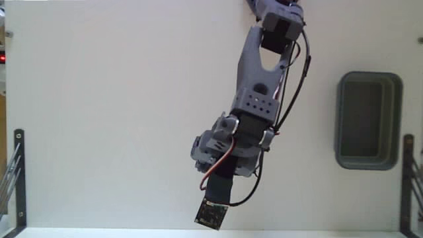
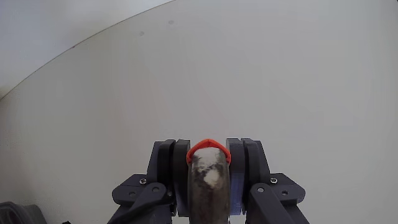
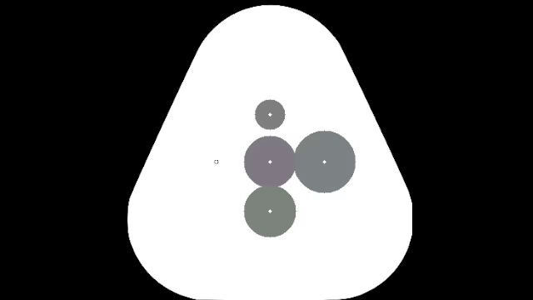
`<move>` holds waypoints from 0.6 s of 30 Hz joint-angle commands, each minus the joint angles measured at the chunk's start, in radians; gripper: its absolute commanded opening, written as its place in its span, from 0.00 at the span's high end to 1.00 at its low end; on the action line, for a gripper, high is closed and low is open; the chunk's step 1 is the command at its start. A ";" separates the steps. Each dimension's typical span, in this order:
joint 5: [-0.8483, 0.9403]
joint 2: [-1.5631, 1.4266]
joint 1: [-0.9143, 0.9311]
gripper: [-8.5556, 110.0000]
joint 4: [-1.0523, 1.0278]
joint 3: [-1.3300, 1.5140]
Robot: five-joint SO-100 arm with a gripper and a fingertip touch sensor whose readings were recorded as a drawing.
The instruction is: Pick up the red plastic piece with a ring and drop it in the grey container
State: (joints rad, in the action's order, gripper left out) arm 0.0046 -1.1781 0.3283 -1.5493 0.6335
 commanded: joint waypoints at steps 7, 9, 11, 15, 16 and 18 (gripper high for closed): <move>-0.005 -0.036 0.010 0.71 -0.021 -0.041; -0.005 -0.036 0.010 0.71 -0.021 -0.040; -0.005 -0.037 0.007 0.71 -0.021 -0.039; -0.005 -0.043 -0.007 0.71 -0.019 -0.031; -0.005 -0.044 -0.010 0.71 -0.018 -0.029; -0.005 -0.049 -0.023 0.71 -0.016 -0.022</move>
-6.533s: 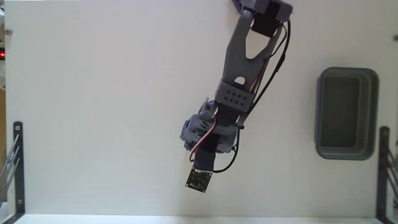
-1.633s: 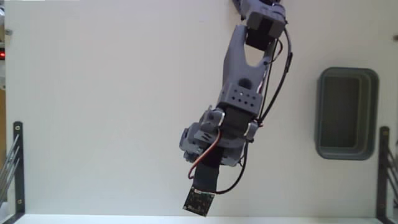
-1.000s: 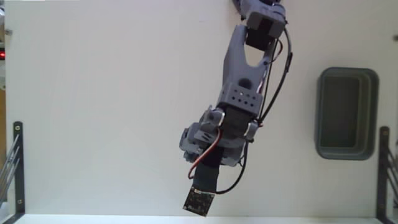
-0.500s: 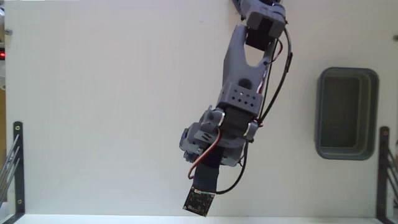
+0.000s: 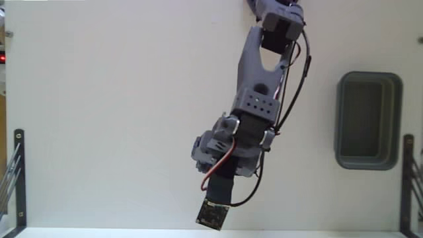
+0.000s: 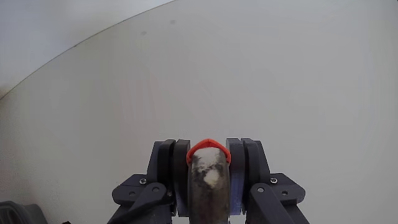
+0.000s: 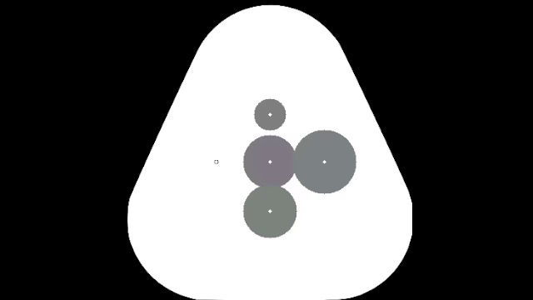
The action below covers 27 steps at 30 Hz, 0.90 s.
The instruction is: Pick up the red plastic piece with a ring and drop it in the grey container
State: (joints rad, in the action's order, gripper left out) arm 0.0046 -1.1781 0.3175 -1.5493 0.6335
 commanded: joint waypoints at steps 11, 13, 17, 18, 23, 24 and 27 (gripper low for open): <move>-0.005 -0.092 -0.115 0.71 -0.001 0.035; -0.005 -0.101 -0.137 0.71 0.002 0.048; -0.005 -0.124 -0.192 0.71 0.010 0.079; -0.005 -0.131 -0.208 0.71 0.012 0.088; -0.005 -0.161 -0.281 0.71 0.023 0.129; -0.005 -0.168 -0.299 0.71 0.025 0.139; -0.005 -0.189 -0.348 0.71 0.033 0.167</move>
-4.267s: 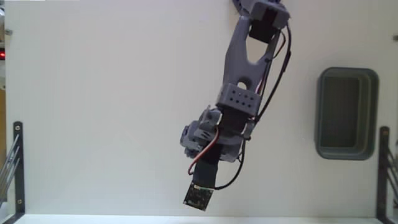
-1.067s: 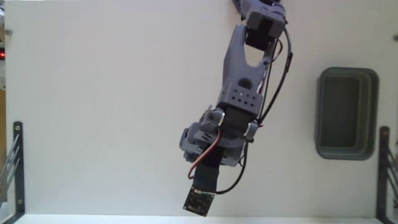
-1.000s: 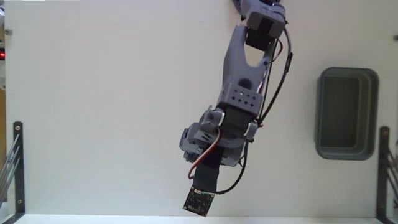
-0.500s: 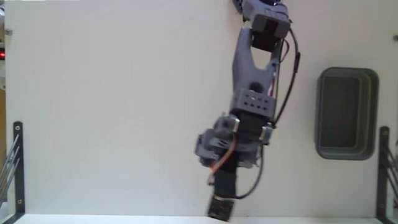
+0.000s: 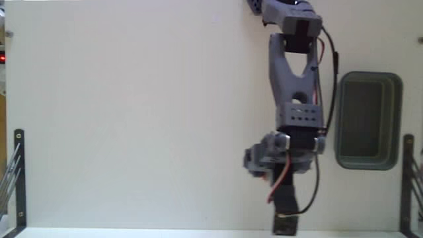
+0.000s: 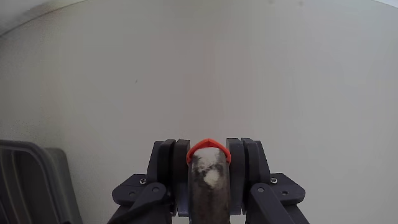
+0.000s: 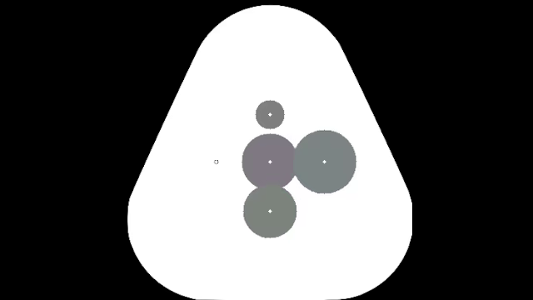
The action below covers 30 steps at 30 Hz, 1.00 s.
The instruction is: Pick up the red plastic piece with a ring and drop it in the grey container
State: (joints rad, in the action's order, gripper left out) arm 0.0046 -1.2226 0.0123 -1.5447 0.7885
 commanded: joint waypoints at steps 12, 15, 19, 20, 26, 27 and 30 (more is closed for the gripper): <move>-0.005 -0.226 -0.241 0.71 0.057 0.123; -0.005 -0.247 -0.290 0.71 0.064 0.151; -0.005 -0.272 -0.351 0.71 0.073 0.185; -0.005 -0.279 -0.368 0.71 0.076 0.195; -0.005 -0.316 -0.457 0.71 0.088 0.245; -0.005 -0.322 -0.472 0.71 0.091 0.253; -0.005 -0.338 -0.511 0.71 0.096 0.275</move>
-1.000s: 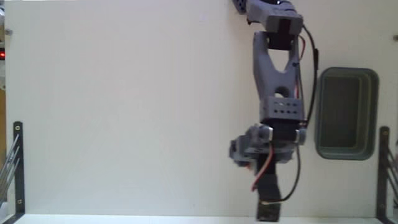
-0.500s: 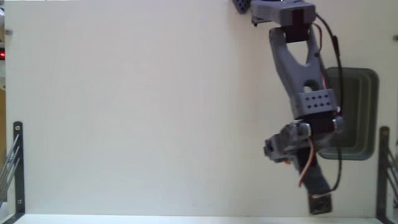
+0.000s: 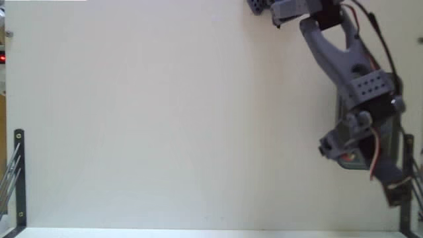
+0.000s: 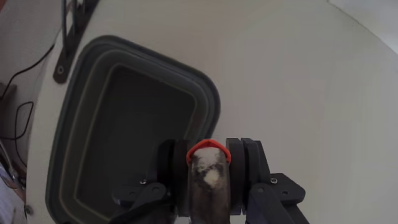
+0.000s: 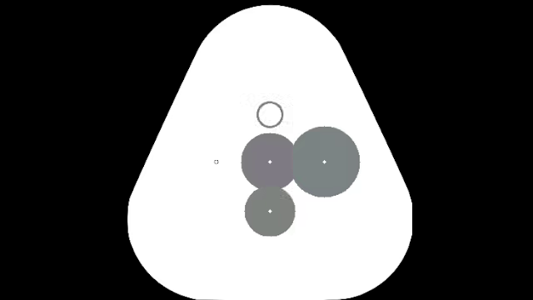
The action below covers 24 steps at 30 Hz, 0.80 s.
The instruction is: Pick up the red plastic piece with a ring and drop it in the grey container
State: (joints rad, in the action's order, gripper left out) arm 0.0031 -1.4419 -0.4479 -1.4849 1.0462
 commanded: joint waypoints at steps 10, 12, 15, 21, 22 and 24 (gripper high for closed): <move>-0.003 -0.161 -0.152 0.71 0.051 0.074; -0.003 -0.168 -0.169 0.71 0.054 0.084; -0.003 -0.175 -0.186 0.71 0.056 0.094; -0.003 -0.183 -0.204 0.71 0.059 0.104; -0.003 -0.183 -0.205 0.71 0.059 0.104; -0.003 -0.183 -0.205 0.71 0.059 0.104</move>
State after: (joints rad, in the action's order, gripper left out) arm 0.0046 -1.5309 -0.6351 -1.4373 1.1413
